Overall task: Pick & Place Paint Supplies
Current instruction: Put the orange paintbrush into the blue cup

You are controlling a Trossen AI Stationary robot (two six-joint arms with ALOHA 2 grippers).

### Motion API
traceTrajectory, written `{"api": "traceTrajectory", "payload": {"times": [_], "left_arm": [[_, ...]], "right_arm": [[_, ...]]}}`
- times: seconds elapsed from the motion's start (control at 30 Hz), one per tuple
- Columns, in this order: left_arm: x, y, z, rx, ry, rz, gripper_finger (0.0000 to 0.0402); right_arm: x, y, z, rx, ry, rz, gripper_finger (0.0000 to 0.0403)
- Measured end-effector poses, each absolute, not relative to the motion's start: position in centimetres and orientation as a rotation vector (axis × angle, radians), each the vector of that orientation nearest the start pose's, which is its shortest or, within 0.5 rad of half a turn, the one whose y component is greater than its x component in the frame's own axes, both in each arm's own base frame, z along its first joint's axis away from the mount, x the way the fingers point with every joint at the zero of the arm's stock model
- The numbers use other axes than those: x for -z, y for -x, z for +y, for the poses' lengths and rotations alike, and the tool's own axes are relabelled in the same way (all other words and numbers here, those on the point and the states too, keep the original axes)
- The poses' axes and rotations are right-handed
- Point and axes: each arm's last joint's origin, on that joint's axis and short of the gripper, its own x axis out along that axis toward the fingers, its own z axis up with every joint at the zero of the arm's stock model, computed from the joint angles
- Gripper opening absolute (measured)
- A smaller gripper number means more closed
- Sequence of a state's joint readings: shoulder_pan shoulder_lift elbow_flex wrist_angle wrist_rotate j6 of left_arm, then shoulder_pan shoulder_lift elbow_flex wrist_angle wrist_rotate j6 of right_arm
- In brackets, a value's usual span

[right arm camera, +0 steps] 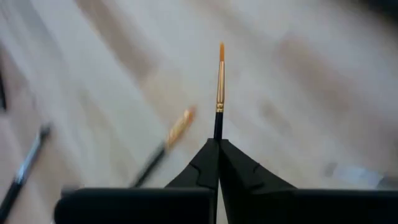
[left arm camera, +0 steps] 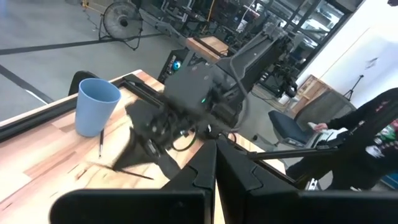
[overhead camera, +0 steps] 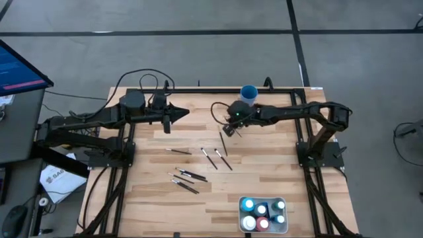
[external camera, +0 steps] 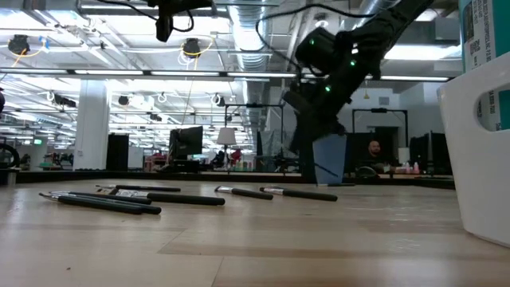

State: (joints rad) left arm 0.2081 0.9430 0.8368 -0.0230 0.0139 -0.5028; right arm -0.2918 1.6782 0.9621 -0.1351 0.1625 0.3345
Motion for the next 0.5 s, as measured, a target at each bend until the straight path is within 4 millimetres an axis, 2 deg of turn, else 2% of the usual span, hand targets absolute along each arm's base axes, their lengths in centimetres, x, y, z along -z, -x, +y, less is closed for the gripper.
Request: {"api": "traceTrajectory", "payload": {"times": [0.23, 0.37, 0.5], "left_arm": [[-33.9, -20.6, 4.3, -0.223, 0.514, 0.078, 0.0002], [-33.9, -20.6, 4.3, -0.223, 0.507, 0.079, 0.0002], [-33.9, -20.6, 4.3, -0.223, 0.495, 0.079, 0.0002]], "right_arm": [[-19.2, -32.9, -11.0, 0.628, -0.095, 0.651, 0.0000], [-20.0, -33.0, -11.4, 0.650, -0.067, 0.588, 0.0000], [-23.6, -32.8, -10.7, 0.633, -0.065, 0.464, 0.0000]]}}
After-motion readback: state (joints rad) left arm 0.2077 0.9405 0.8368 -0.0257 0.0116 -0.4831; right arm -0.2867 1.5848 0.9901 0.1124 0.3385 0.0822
